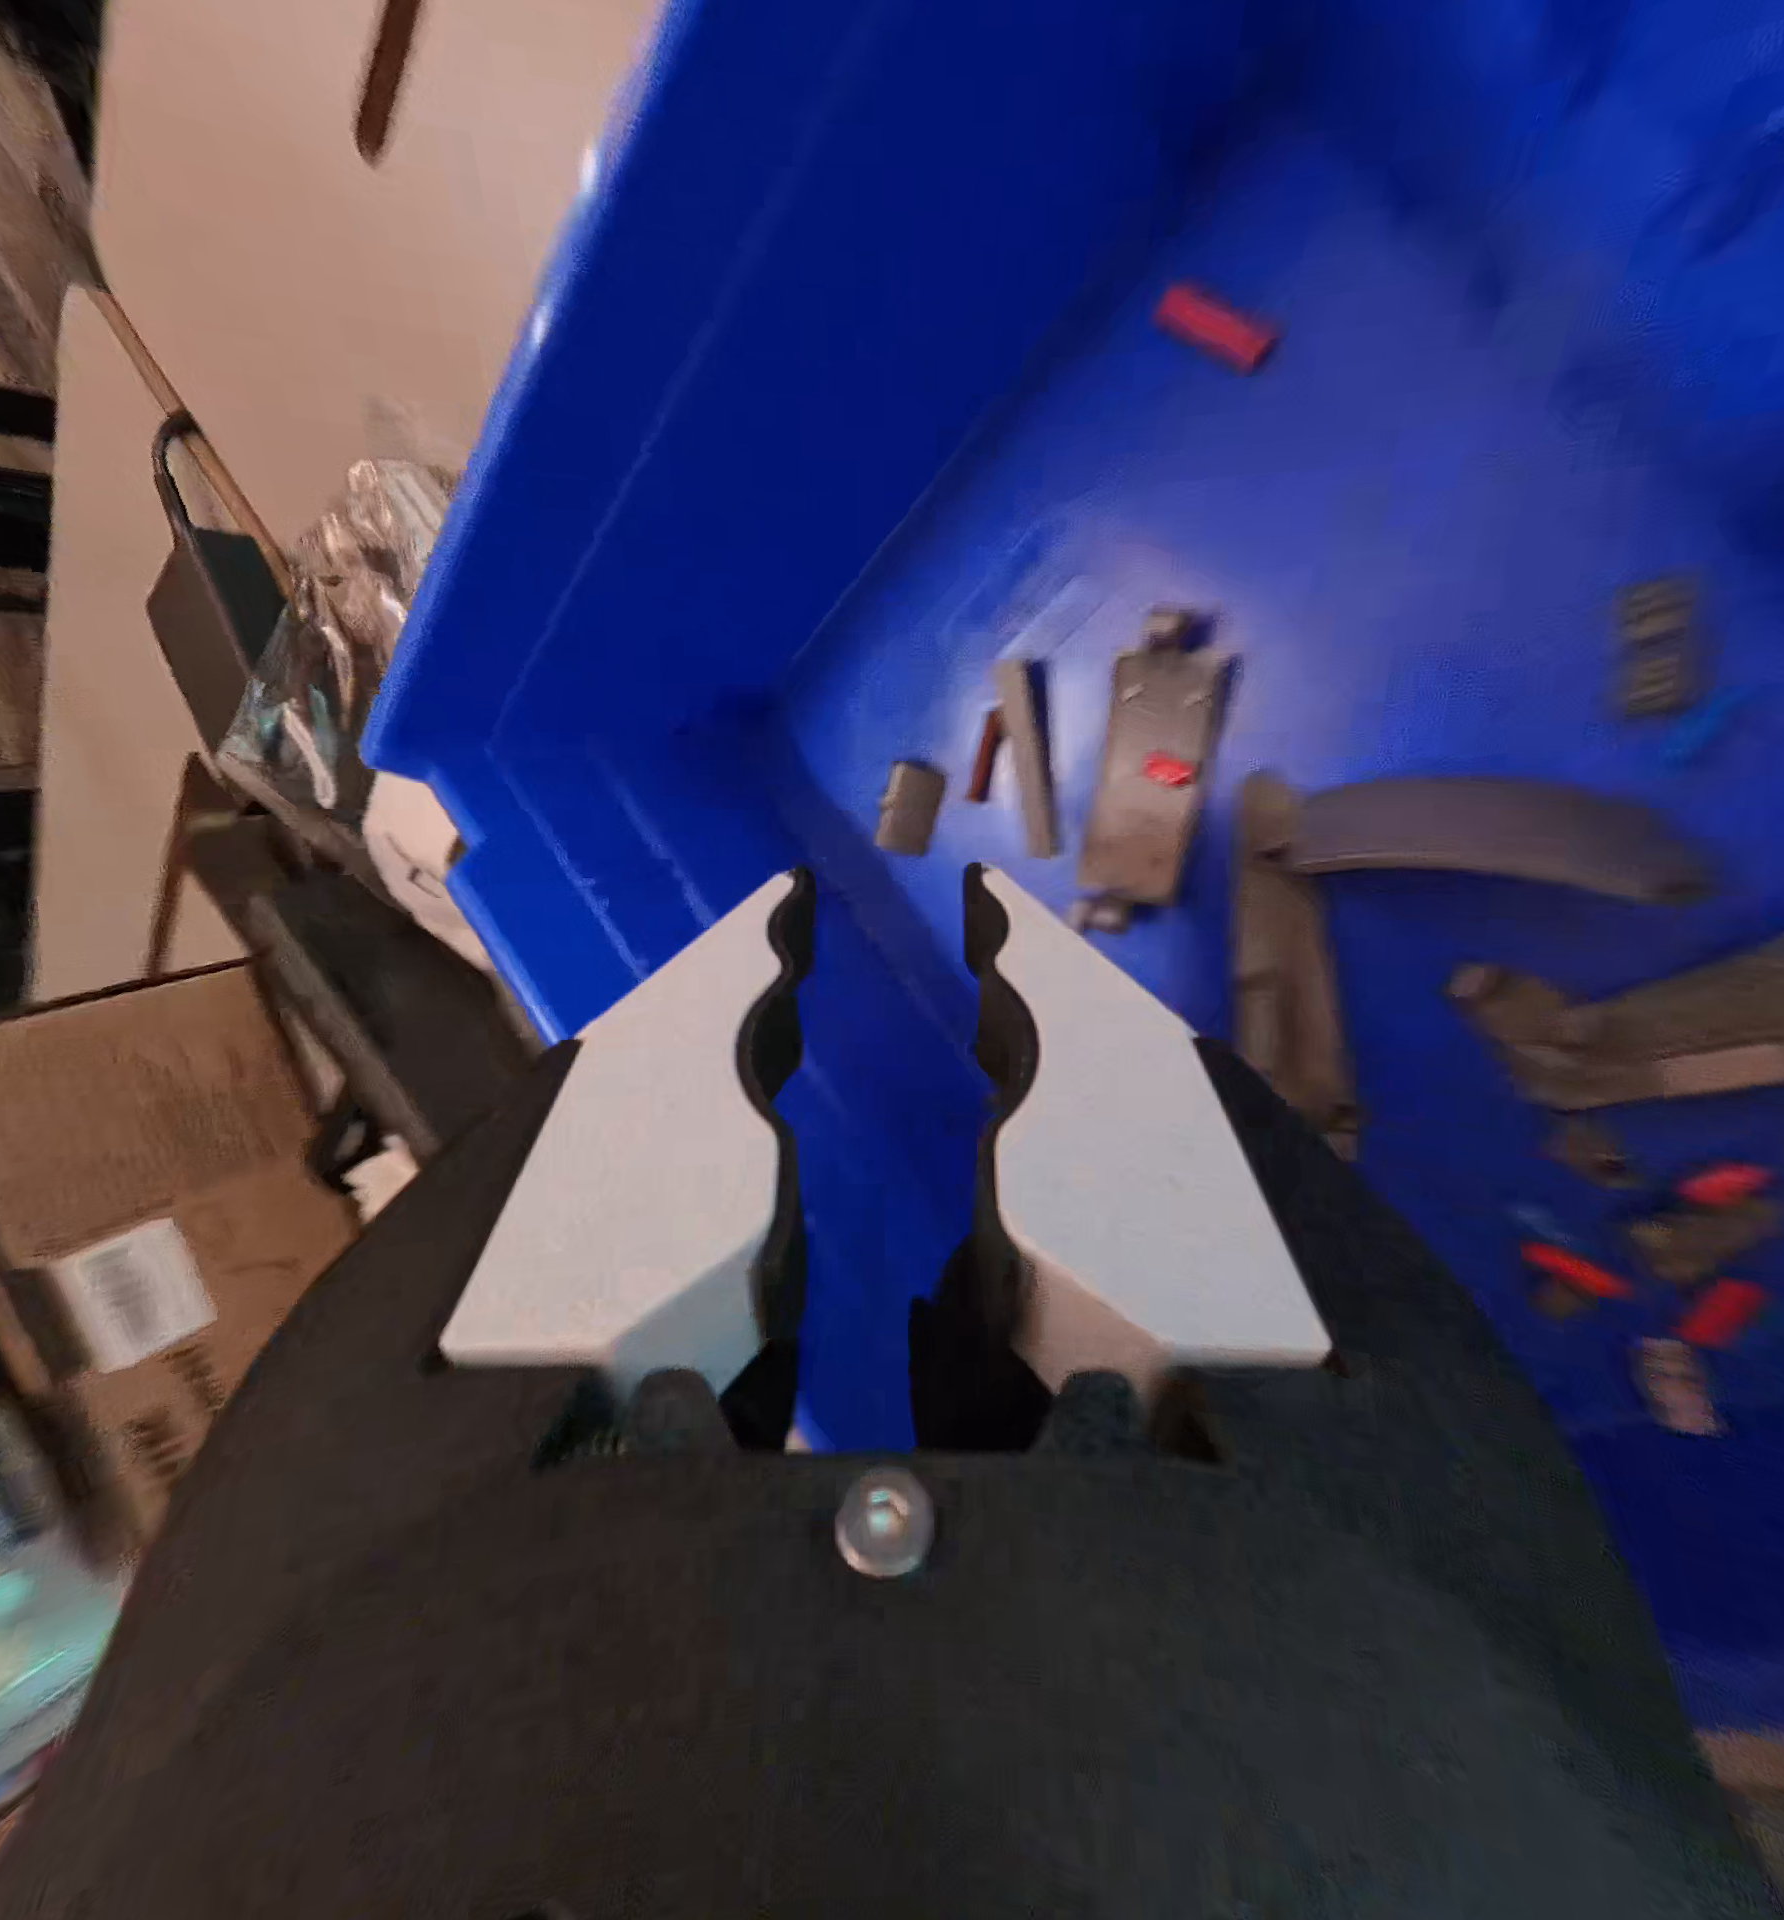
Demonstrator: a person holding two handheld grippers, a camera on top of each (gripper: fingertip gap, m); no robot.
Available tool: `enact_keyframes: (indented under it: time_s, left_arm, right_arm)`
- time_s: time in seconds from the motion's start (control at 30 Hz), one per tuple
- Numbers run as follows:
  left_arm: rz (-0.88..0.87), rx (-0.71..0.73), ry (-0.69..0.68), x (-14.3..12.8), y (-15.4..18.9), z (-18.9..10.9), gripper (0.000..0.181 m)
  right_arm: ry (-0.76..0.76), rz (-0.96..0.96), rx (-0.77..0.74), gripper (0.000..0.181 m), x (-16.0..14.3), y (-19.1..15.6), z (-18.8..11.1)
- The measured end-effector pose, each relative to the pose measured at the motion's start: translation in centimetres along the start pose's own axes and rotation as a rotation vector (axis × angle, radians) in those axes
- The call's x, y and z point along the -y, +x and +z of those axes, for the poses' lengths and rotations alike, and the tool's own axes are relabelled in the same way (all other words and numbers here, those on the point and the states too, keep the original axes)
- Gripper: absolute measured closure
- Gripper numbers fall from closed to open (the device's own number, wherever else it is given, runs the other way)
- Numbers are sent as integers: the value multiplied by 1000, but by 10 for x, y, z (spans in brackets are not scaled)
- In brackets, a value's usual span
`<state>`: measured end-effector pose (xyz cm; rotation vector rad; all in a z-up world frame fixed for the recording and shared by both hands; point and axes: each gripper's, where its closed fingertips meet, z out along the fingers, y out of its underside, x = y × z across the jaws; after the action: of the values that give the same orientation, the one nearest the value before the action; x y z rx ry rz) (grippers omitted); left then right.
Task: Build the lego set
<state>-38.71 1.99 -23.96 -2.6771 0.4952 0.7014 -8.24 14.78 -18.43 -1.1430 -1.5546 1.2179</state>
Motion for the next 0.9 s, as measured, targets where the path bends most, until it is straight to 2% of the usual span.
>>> enact_keyframes:
  time_s: [0.03, 0.07, 0.2, 0.33, 0.4, 0.8, 0.9]
  left_arm:
    - [50, -21, -61, -5, -4, 12, 154]
    - [97, -104, -99, -7, 0, 20, 156]
    - [217, -252, -197, -8, 5, 42, 155]
    - [339, -285, -329, -17, 10, 61, 157]
    - [368, -246, -420, -27, 2, 69, 168]
    - [354, -386, -430, -25, 2, 69, 169]
    - [352, -387, -401, -21, 1, 65, 176]
  right_arm:
    - [4, 1, -2, 173, 1, 1, -1]
    - [11, 5, -3, 173, 2, 1, -2]
    - [28, 20, -6, 173, 4, 5, -5]
    - [33, 30, -5, 173, 4, 6, -6]
    - [35, 34, -4, 173, 4, 6, -6]
    - [54, 54, -12, 172, 6, 11, -11]
    - [63, 52, -14, 172, 9, 12, -13]
